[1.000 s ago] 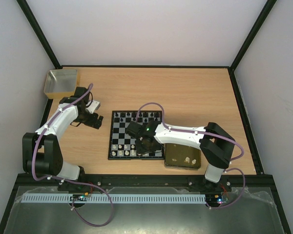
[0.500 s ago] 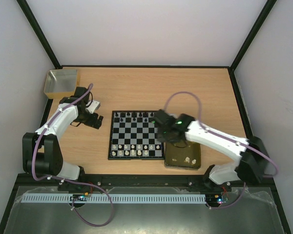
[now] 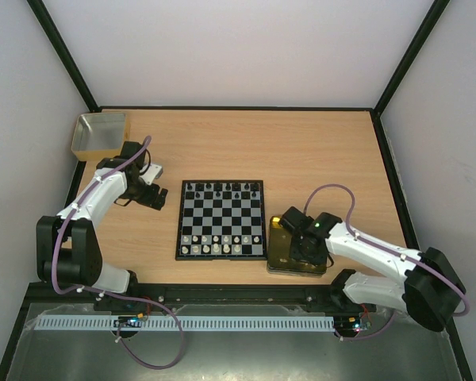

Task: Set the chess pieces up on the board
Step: Pick up the chess piece from the storage box.

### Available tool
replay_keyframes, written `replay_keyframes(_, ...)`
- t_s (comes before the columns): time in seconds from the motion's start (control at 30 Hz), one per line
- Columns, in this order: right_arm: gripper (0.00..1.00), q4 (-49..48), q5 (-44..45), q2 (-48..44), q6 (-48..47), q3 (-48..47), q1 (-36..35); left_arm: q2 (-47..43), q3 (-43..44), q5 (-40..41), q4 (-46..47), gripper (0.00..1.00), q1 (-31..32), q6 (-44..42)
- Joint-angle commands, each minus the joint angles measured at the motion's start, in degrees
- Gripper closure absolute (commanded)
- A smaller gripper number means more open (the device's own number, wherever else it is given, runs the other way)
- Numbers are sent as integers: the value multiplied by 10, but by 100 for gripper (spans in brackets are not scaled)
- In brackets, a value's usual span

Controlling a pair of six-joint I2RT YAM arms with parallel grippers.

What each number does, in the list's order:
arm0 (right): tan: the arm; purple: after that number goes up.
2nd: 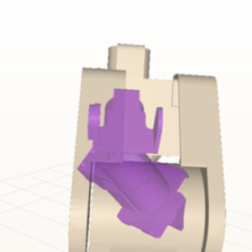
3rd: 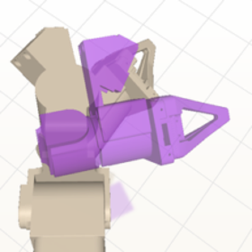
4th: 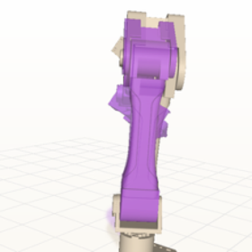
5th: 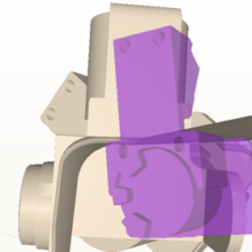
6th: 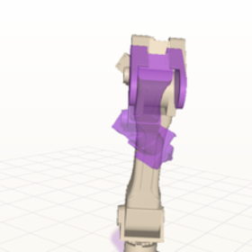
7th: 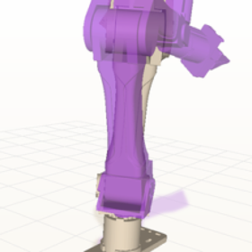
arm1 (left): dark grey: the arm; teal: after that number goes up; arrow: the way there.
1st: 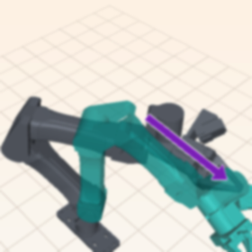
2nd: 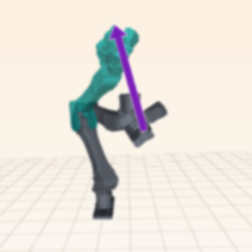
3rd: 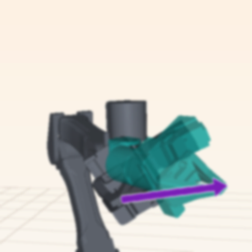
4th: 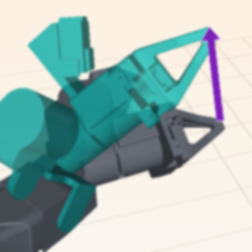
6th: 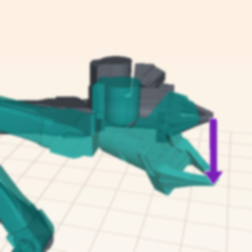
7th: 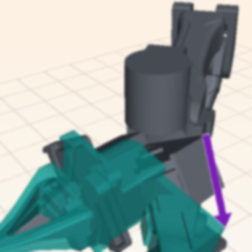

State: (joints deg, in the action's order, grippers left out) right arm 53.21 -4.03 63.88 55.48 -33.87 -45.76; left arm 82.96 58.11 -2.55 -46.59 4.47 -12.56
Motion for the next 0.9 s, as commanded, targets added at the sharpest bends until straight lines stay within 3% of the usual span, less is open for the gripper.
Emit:
replay_keyframes(0.0,64,-6,-11,-30,32,26,1,1,0,1,-6,1,0,5)
replay_keyframes(0.53,66,-14,-12,-28,32,34,2,4,0,3,-6,1,0,6)
replay_keyframes(0.63,70,-15,-12,-25,31,33,2,4,0,3,-6,1,0,6)
replay_keyframes(0.87,88,-13,-12,-22,30,30,2,3,0,2,-6,1,0,5)
